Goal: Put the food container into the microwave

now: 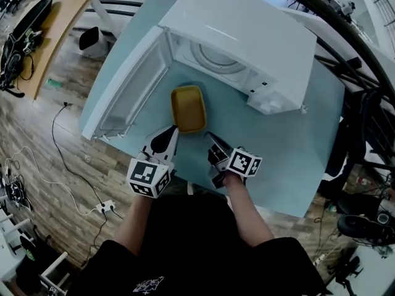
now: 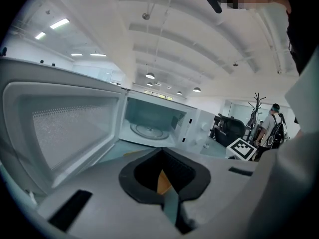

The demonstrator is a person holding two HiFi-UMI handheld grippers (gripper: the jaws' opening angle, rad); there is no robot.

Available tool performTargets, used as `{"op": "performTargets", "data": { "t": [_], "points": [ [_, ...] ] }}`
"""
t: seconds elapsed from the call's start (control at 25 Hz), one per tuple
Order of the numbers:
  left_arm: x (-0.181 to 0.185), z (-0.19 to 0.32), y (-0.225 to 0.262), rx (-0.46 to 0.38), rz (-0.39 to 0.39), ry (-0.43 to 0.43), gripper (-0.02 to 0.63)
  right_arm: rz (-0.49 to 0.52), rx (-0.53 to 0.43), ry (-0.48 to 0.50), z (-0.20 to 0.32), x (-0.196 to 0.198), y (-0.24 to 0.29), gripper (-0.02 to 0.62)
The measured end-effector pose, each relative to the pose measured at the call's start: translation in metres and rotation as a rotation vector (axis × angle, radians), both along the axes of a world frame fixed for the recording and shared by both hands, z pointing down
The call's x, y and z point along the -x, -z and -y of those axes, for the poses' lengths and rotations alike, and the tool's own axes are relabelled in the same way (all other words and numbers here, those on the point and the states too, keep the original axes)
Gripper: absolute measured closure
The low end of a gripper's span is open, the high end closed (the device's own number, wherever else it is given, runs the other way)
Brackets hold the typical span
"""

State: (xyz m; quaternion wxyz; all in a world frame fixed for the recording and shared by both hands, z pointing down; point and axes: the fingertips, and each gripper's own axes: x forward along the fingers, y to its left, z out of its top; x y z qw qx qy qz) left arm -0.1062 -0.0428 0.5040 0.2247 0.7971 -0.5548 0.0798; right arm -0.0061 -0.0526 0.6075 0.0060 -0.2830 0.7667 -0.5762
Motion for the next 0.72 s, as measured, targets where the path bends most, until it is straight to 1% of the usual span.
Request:
{"op": "performTargets", "data": {
  "t": [0.28, 0.6, 0.64, 0.68, 0.72],
  "points": [
    [-0.002, 0.007, -0.020, 0.025, -0.011, -0.002, 0.598, 0.037, 0.069, -0.020, -0.009, 0.013, -0.022, 0.588],
    [0.001, 0.003, -0.034, 0.056, -0.013, -0.007, 0.598, 0.087, 0.109, -0.032, -0.011, 0.025, -0.032, 0.583],
    [0.002, 0.003, -0.035, 0.059, -0.012, -0.007, 0.598, 0.090, 0.114, -0.030, -0.011, 0.026, -0.033, 0.559],
    [0.003, 0.002, -0.036, 0.062, -0.011, -0.007, 0.598, 0.097, 0.121, -0.029, -0.011, 0.028, -0.034, 0.512],
    [0.004, 0.002, -0.037, 0.064, -0.011, -0.006, 0.598, 0.107, 0.129, -0.031, -0.011, 0.029, -0.034, 0.509]
  ]
}}
